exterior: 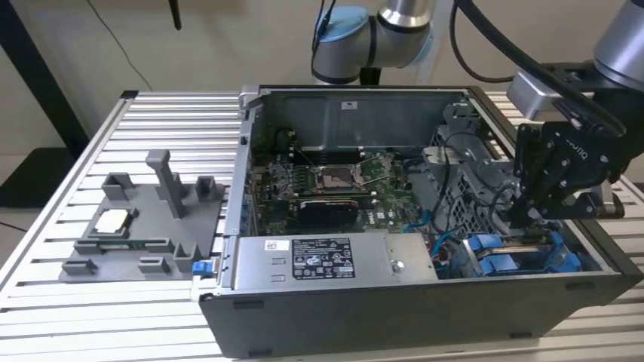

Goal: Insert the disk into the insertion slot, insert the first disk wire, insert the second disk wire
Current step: 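Insert the second disk wire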

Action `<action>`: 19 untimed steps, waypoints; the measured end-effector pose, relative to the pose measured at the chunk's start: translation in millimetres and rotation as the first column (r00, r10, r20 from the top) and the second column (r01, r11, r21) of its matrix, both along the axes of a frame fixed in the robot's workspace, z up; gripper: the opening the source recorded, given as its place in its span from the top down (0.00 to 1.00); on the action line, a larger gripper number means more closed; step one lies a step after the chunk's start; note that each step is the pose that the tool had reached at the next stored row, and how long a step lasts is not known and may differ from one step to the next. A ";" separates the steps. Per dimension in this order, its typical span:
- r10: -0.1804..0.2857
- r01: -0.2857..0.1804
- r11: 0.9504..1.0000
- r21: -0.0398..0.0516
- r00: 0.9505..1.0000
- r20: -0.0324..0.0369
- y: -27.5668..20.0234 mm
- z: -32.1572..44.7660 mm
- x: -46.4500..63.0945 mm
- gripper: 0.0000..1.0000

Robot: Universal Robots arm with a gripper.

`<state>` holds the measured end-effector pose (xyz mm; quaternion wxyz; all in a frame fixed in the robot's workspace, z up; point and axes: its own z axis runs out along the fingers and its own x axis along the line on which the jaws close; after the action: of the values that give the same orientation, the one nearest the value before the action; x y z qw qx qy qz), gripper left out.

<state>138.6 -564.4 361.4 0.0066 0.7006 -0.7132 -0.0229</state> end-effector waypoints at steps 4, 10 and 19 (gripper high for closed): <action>0.000 0.000 1.000 0.000 1.000 0.000 -0.9 -1.8 2.0 0.84; 0.002 -0.002 1.000 0.001 1.000 0.000 -1.1 -6.5 5.2 0.84; 0.006 -0.006 1.000 0.001 1.000 0.000 -1.1 -10.3 9.2 0.84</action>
<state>147.9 -565.6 351.1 0.0064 0.7028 -0.7110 -0.0231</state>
